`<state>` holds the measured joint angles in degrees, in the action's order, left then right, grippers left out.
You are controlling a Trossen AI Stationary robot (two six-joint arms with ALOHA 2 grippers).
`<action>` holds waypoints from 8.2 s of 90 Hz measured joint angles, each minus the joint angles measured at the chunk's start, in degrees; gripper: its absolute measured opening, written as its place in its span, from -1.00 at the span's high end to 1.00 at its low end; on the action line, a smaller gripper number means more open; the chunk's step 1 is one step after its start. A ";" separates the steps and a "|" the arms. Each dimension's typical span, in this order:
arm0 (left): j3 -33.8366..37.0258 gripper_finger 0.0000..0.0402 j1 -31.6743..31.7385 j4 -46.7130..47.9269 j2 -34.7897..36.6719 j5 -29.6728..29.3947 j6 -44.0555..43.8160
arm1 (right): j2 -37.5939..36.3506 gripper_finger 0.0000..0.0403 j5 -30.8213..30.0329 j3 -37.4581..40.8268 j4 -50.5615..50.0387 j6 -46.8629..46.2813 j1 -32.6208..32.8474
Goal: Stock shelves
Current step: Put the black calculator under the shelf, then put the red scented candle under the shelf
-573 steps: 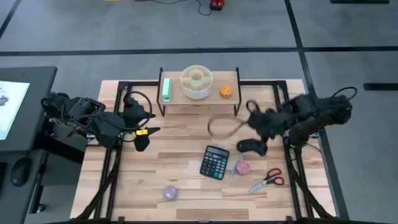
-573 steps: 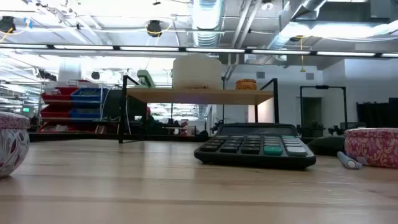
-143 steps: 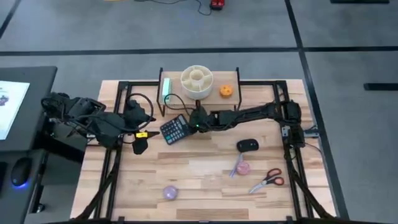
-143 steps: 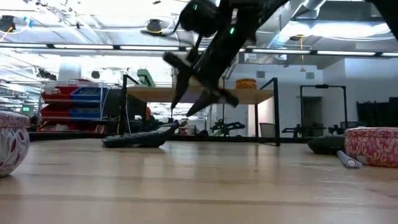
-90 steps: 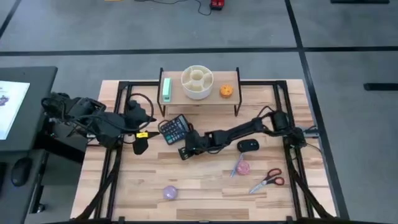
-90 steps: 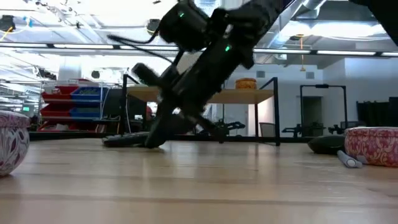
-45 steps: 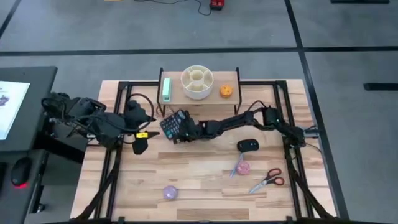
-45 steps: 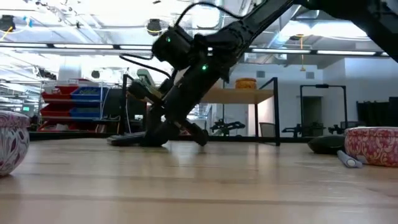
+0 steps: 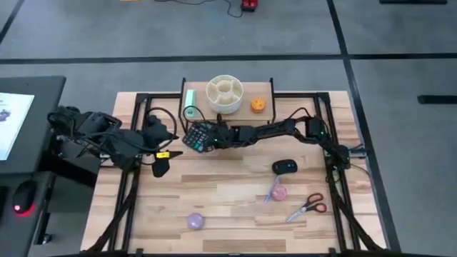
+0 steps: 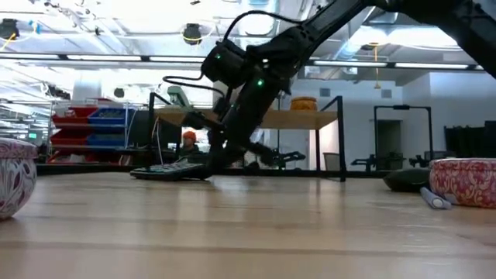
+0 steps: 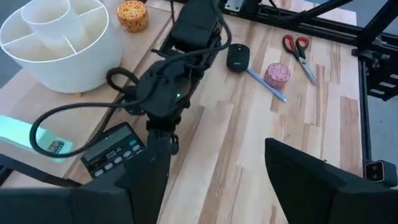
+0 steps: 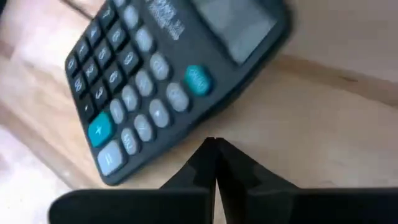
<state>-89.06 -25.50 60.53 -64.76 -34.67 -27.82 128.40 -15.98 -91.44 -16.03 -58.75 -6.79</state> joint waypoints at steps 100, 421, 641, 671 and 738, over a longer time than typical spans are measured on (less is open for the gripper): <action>0.00 -0.18 0.00 0.00 0.01 -0.12 0.04 | 0.31 1.00 -11.82 0.70 11.54 -14.79 -0.63; 0.00 -0.18 -0.02 2.13 0.01 1.02 -2.44 | 5.34 1.00 -6.14 -6.38 -2.85 10.67 7.22; 0.00 -0.18 -0.01 2.11 0.01 1.91 -3.05 | 5.86 1.00 8.47 -1.07 19.47 24.70 7.86; 0.00 -0.18 -0.02 2.11 0.01 1.94 -3.05 | 5.93 1.00 9.67 -1.06 18.01 32.24 3.18; 0.00 -0.18 -0.02 2.18 -0.01 1.94 -3.27 | 1.51 1.00 9.77 -1.01 12.04 34.07 5.92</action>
<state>-89.06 -25.52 62.71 -64.77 -32.73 -31.09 129.91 -6.21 -92.44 -4.00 -24.68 -0.87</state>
